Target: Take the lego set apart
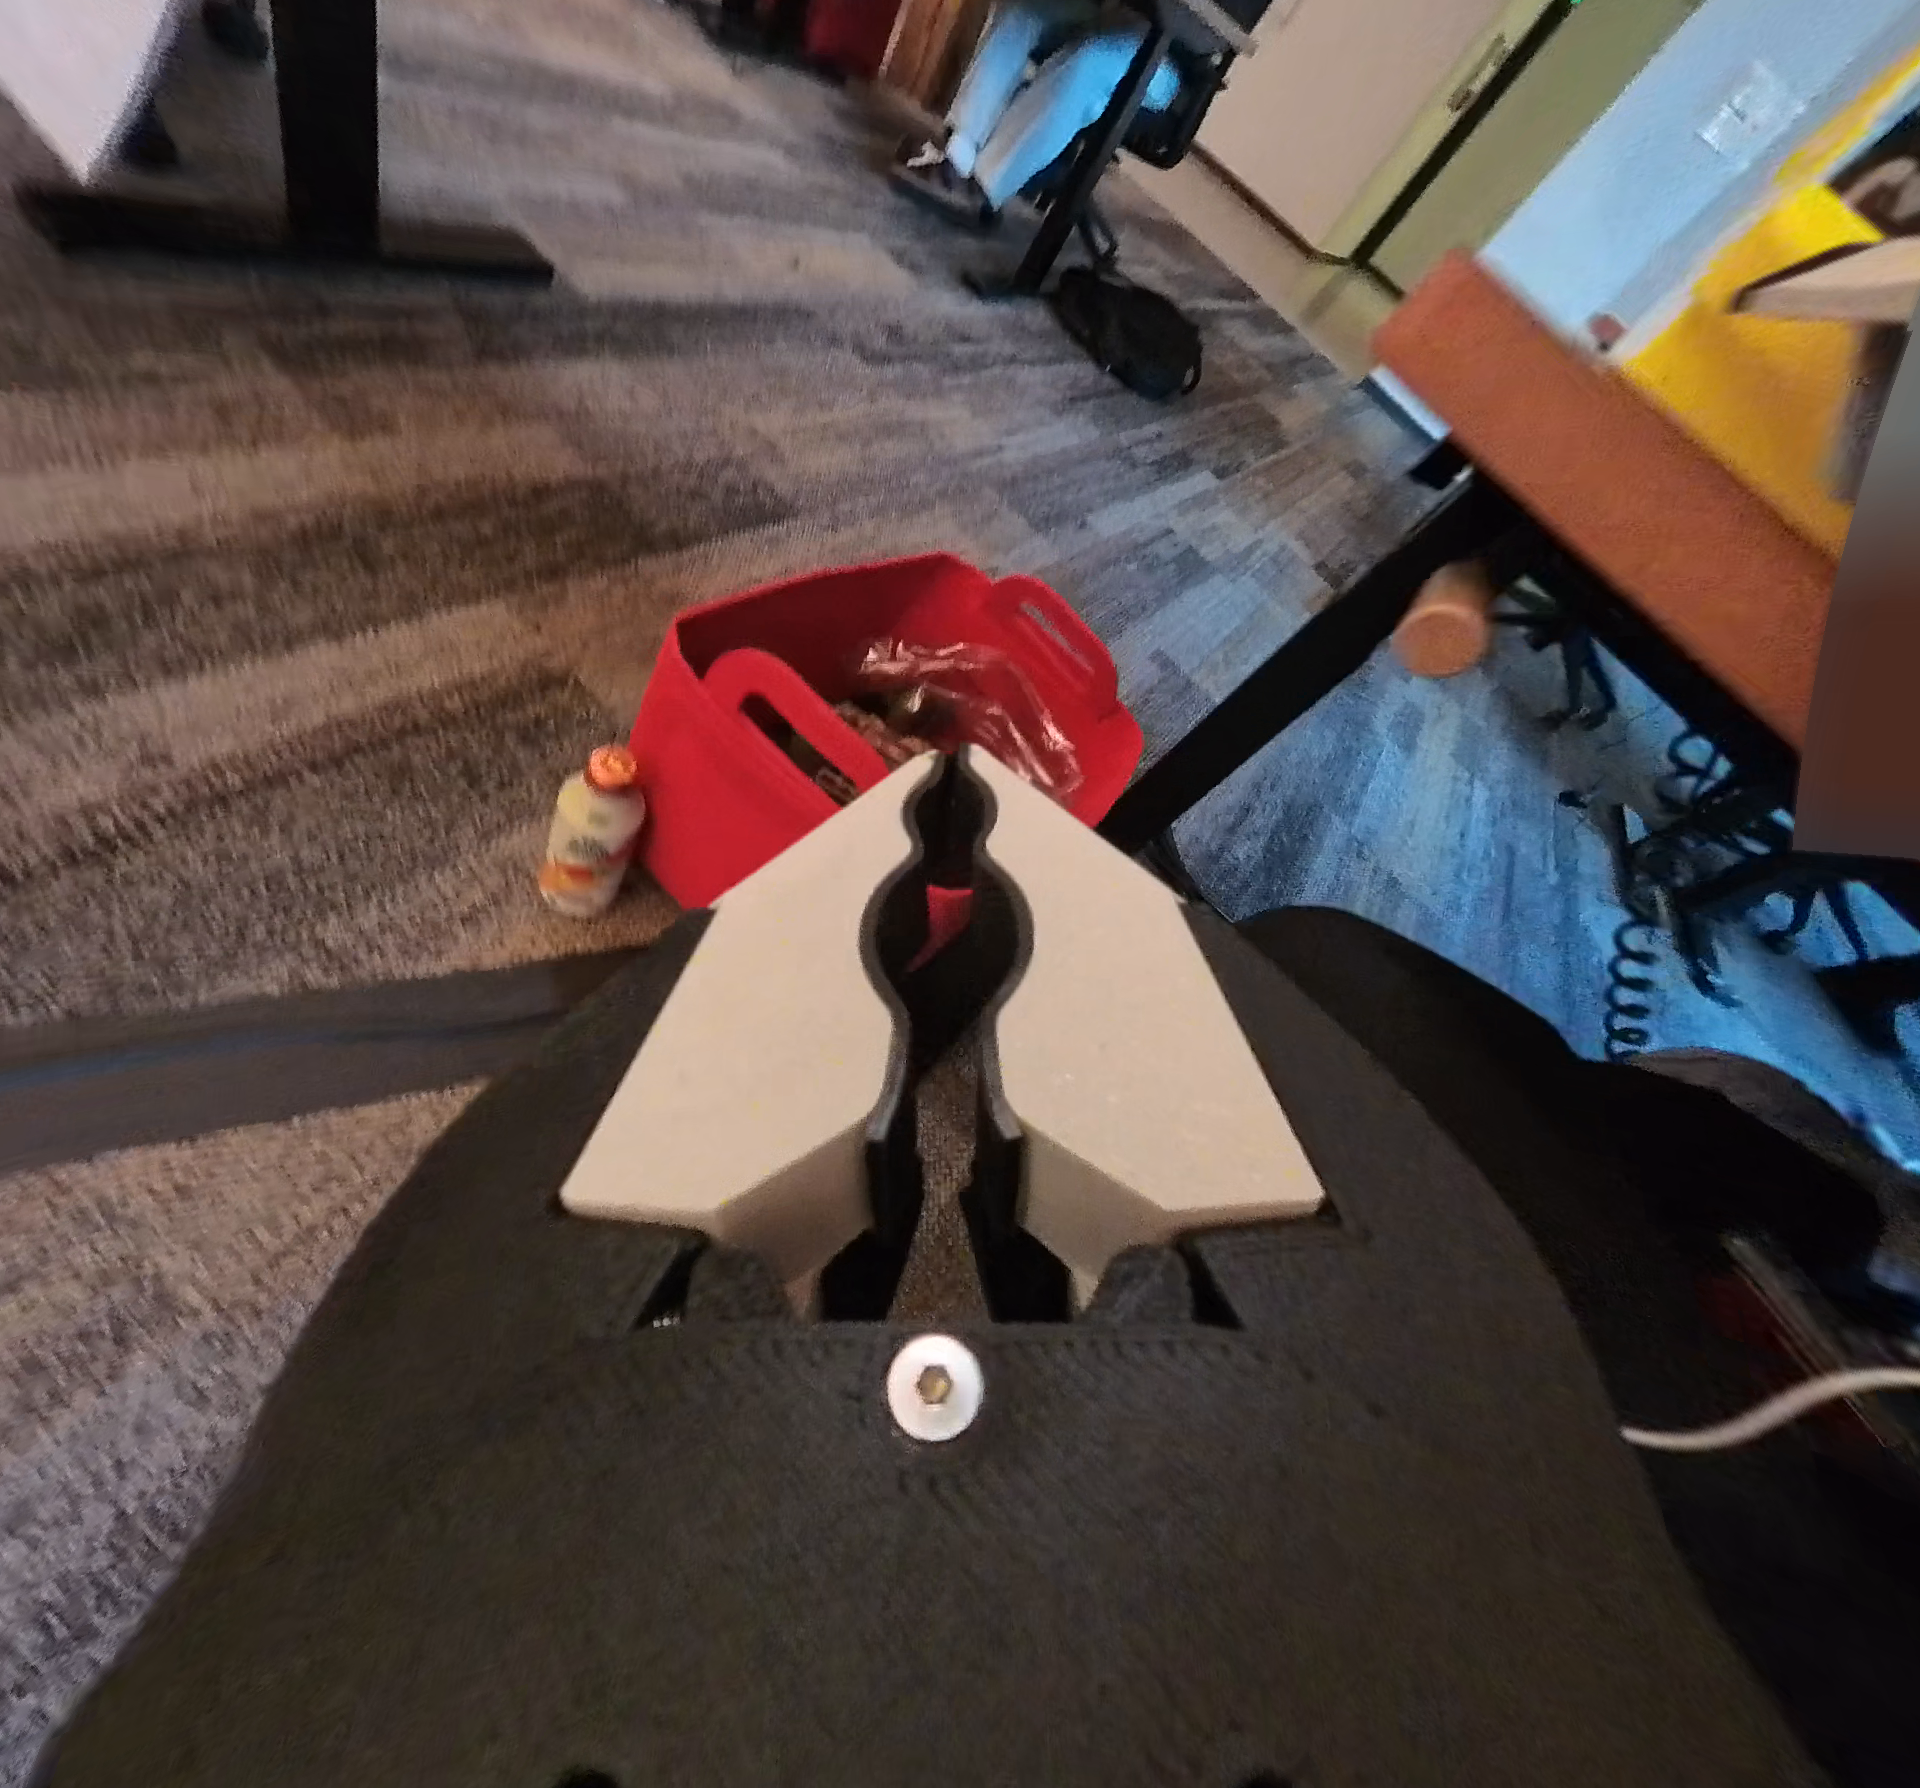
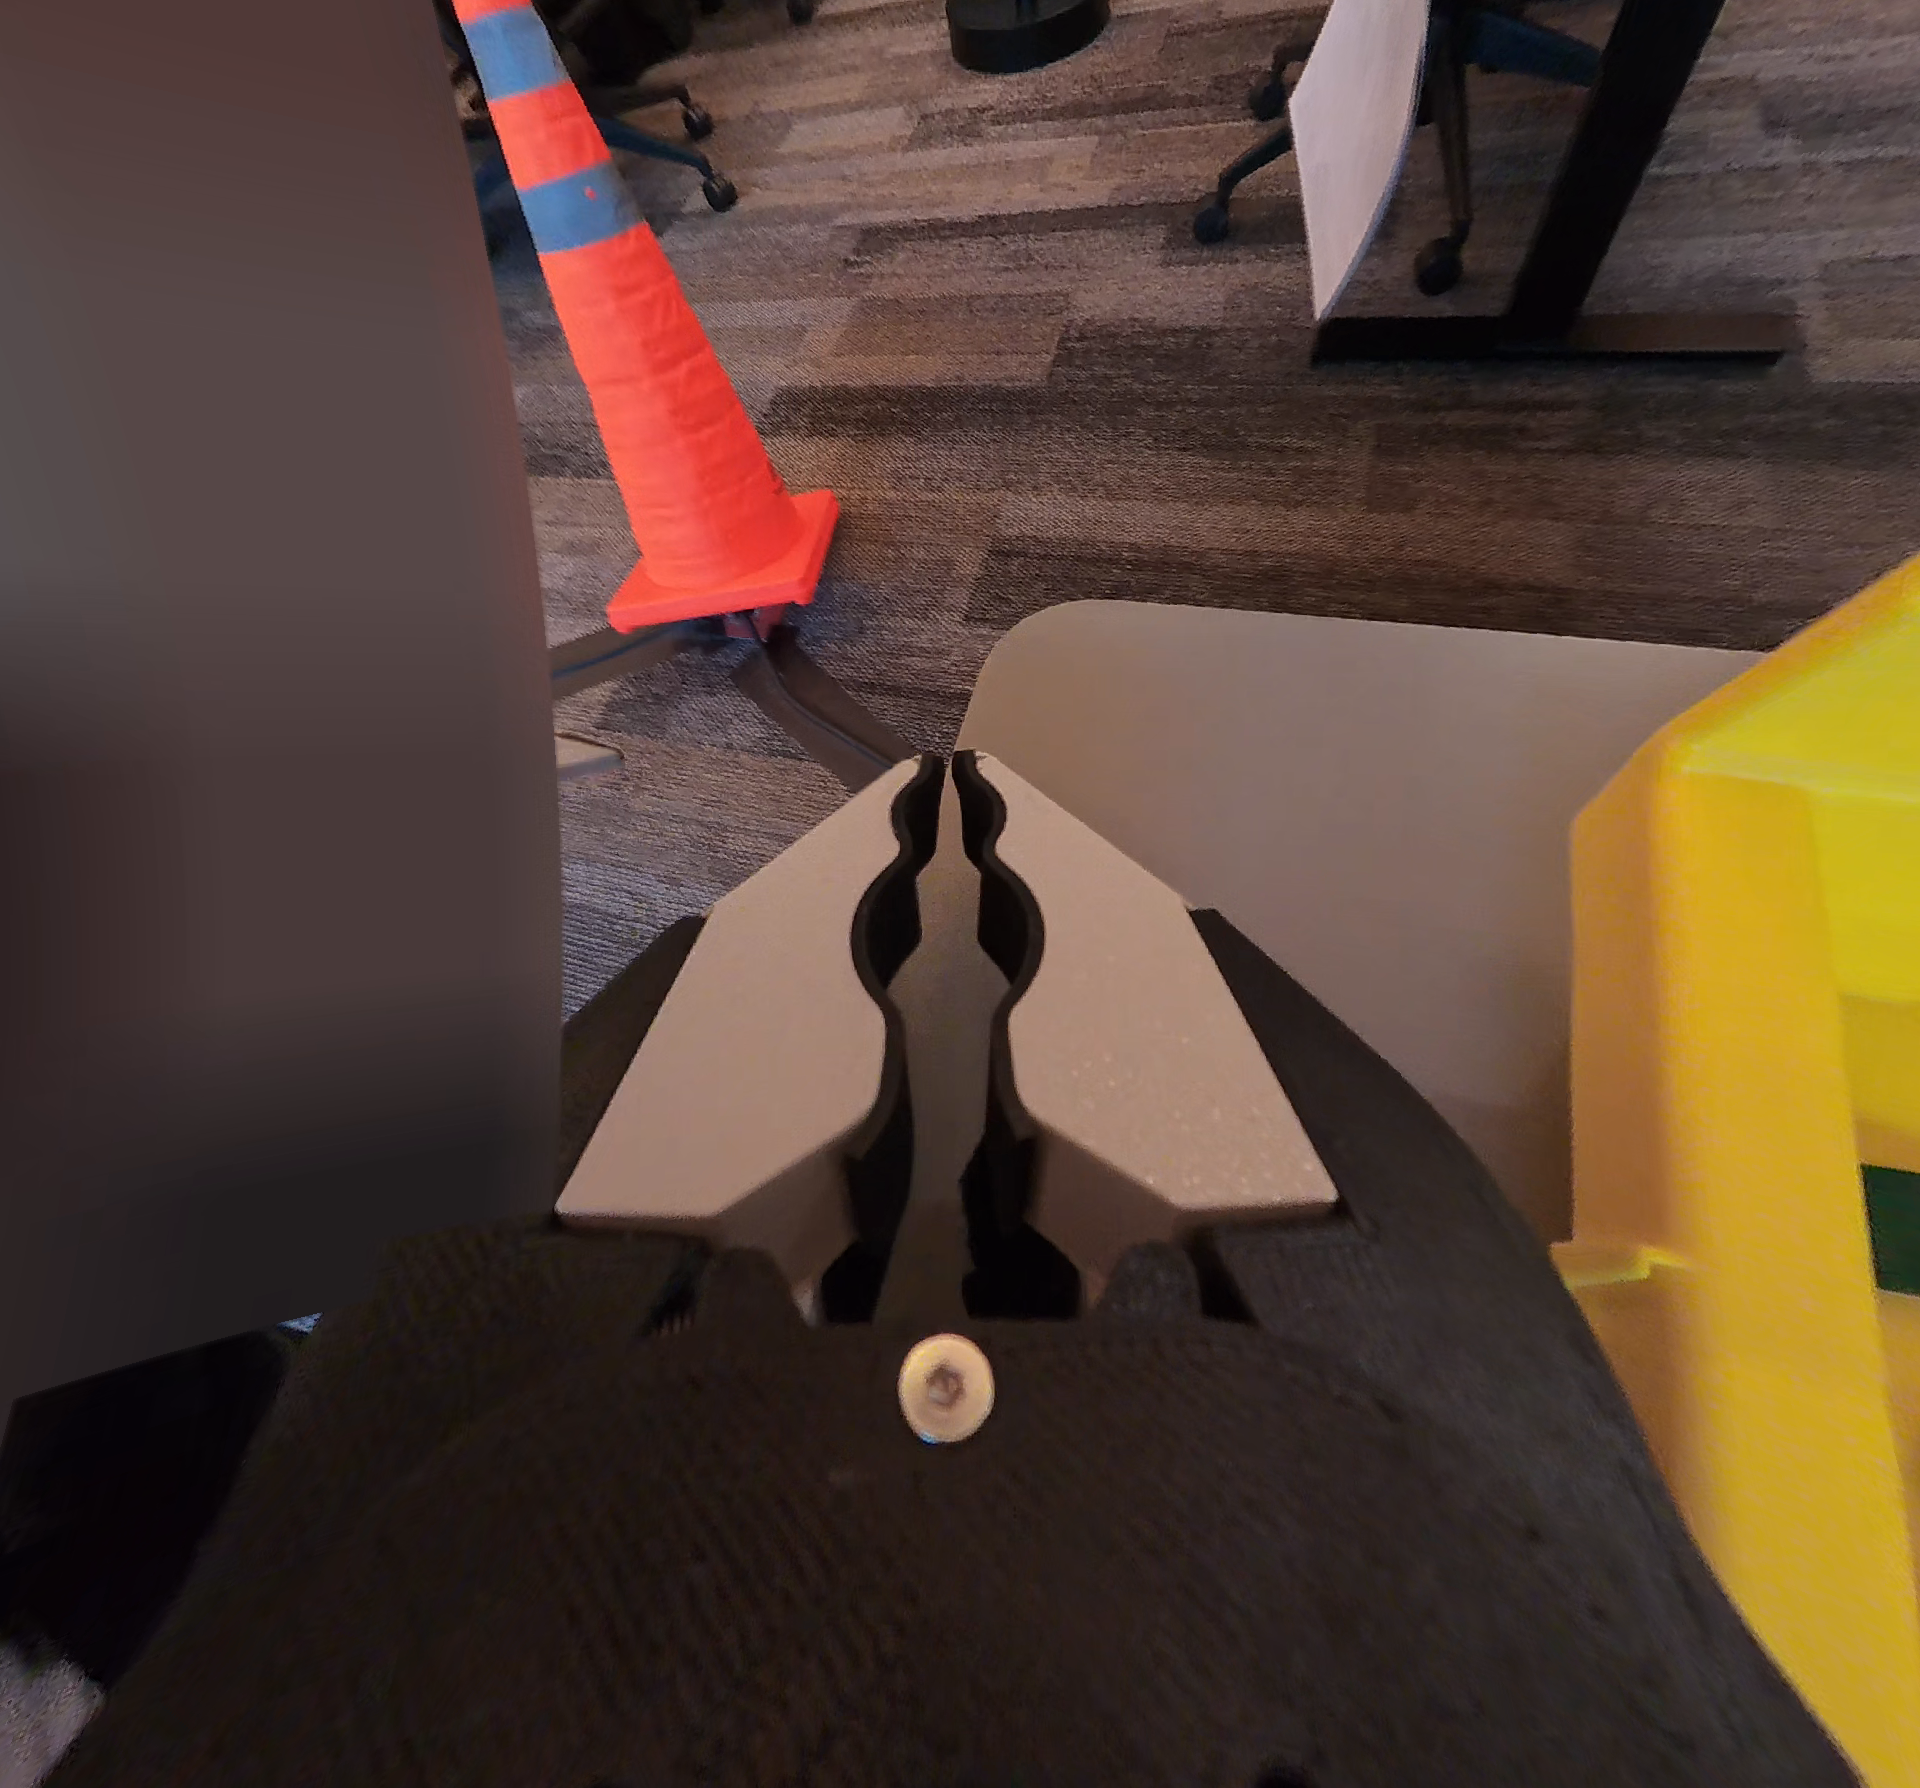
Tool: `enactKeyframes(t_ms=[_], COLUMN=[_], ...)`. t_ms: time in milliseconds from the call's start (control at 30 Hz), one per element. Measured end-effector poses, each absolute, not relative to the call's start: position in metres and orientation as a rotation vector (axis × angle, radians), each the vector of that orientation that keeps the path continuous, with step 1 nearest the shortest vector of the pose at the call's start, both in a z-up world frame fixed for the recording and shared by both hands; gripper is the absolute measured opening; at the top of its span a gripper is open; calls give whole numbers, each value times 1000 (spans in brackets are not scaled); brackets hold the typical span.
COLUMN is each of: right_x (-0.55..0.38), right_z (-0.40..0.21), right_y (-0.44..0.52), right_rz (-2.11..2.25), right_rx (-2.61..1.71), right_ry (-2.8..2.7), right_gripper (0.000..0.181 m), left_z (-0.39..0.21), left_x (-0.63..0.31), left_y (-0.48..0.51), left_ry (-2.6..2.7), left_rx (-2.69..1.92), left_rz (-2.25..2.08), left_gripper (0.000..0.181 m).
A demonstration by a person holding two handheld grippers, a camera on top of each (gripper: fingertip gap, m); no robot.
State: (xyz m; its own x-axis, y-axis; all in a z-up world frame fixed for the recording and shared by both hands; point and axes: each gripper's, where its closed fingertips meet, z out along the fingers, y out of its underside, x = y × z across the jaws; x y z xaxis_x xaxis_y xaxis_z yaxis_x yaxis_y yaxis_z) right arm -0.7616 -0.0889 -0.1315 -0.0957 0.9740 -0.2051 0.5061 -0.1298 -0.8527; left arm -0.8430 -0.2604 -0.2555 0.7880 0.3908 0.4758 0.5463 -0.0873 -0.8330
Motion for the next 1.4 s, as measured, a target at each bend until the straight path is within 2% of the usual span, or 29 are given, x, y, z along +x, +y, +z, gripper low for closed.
enactKeyframes(t_ms=[300,433,533,633,700,767,900,967,1100,1200,1400], right_x=[-761,-740,-680,-597,-537,-472,-331,-275,-206,-174,-180], right_z=[-133,-83,-7,41,57,65,55,44,13,-4,-6], right_y=[-99,-138,-175,-179,-159,-122,-36,-11,11,26,23], right_rz=[1191,1493,1740,1689,1561,1349,861,758,550,296,273], right_rx=[-1641,-1481,-1261,-1115,-1071,-1038,-1148,-1253,-1423,-1428,-1340], right_ry=[-1682,-1634,-1534,-1456,-1382,-1256,-1036,-985,-990,-1012,-997], right_gripper=[0,0,0,0,8,26,61,66,62,52,39], left_z=[-118,-73,-54,-37,-26,-16,-15,-25,-43,-47,-104], left_x=[-775,-732,-707,-680,-657,-630,-557,-517,-445,-392,-319], left_y=[-215,-199,-198,-192,-184,-173,-147,-134,-108,-86,-19], left_ry=[-371,-188,-101,-41,4,60,223,320,534,739,1112], left_rx=[-1655,-1703,-1711,-1707,-1705,-1700,-1709,-1749,-1833,-1849,-1979], left_rz=[-165,-110,-2,16,-21,-71,-227,-318,-398,-452,-442], left_gripper=[0,0,0,0,0,0,3,7,22,30,25])
